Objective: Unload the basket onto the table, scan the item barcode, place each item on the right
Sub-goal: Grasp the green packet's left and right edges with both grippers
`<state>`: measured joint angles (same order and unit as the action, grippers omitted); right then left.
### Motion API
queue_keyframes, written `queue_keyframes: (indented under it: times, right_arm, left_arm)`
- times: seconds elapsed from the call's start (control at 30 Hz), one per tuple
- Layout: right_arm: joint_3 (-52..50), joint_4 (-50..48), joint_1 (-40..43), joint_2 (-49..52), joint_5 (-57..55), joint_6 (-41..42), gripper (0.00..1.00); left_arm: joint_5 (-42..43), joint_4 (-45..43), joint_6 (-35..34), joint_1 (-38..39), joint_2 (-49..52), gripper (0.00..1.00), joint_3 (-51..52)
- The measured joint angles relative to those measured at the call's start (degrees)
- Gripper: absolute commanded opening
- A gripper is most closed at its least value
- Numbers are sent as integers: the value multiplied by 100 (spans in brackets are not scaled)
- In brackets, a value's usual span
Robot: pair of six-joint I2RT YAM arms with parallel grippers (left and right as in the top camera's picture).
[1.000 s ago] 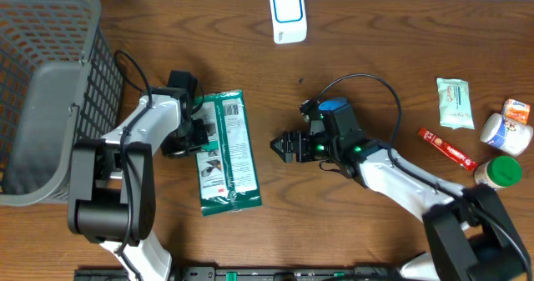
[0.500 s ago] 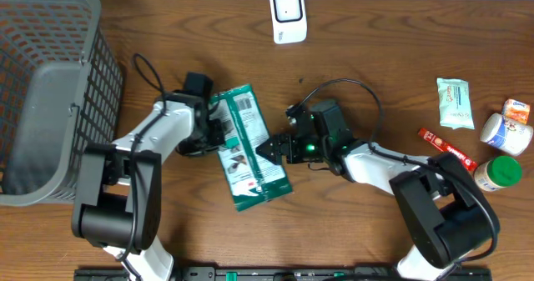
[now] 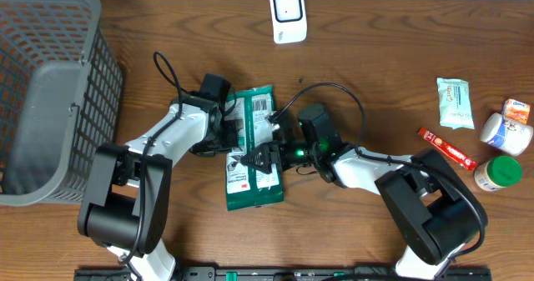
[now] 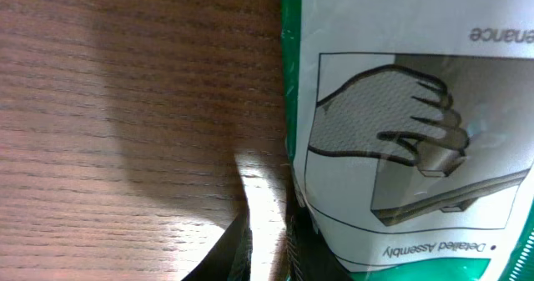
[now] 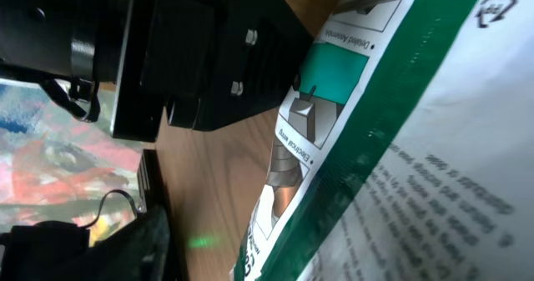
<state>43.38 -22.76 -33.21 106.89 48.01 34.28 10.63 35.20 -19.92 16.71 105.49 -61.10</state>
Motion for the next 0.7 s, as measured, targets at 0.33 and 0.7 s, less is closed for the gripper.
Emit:
queue_keyframes:
  times: [0.33, 0.7]
  right_arm:
    - [0, 850, 44, 2, -76, -411, 1]
    - [-7, 1451, 894, -103, 1473, -1602, 1]
  left_arm:
    - [76, -17, -4, 2, 0, 17, 0]
    - [-140, -70, 4, -256, -949, 23, -55]
